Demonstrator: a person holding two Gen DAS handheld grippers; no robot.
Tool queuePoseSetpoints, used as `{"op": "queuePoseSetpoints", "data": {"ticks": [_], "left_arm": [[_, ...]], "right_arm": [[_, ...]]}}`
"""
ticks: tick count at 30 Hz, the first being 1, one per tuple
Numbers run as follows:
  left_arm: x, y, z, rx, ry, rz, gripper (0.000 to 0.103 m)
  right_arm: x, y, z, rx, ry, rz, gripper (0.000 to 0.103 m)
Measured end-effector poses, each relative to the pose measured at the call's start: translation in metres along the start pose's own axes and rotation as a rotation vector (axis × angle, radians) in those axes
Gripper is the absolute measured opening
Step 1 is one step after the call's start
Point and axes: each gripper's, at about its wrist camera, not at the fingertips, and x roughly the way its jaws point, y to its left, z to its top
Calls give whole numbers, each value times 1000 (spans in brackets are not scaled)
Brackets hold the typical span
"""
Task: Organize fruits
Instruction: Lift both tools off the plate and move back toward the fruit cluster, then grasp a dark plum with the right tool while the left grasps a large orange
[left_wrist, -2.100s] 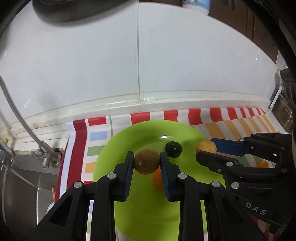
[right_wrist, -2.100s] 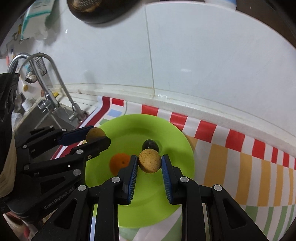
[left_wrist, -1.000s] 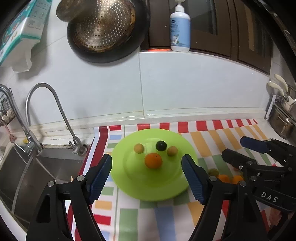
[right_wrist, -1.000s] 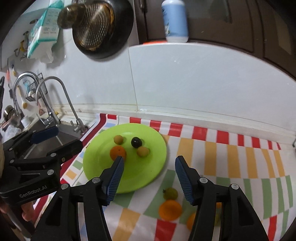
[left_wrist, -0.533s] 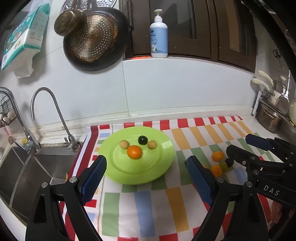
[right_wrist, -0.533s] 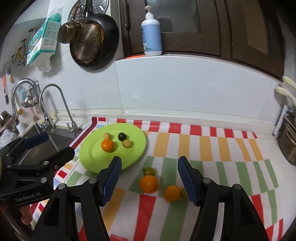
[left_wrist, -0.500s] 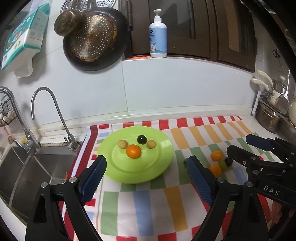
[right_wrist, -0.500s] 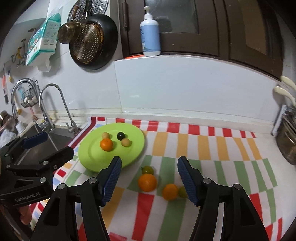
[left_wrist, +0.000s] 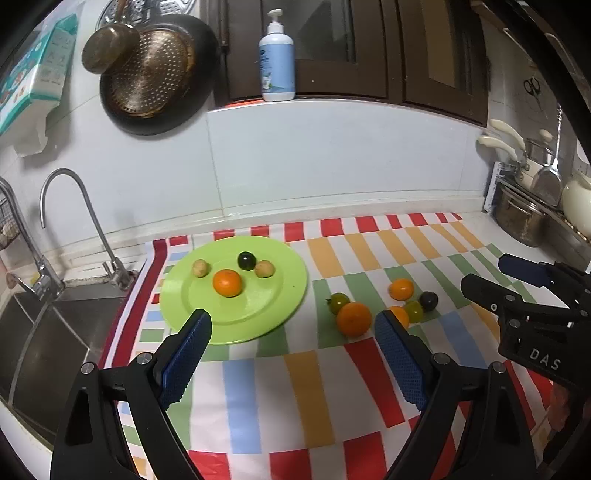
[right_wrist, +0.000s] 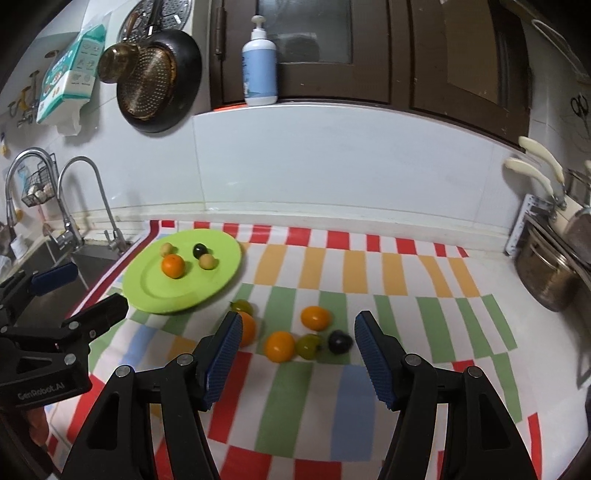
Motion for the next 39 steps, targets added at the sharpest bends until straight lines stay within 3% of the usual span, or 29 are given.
{"op": "queuePoseSetpoints", "data": {"ticks": [17, 35, 39], "left_arm": [[42, -37, -9, 60, 47, -73, 90], [104, -51, -15, 113, 123, -102, 90], [114, -53, -16, 118, 132, -115, 87]], "right_arm": [[35, -42, -19, 44, 87, -26, 64], [99, -48, -28, -68, 201, 14, 63], [110, -47, -31, -83, 223, 18, 56]]}}
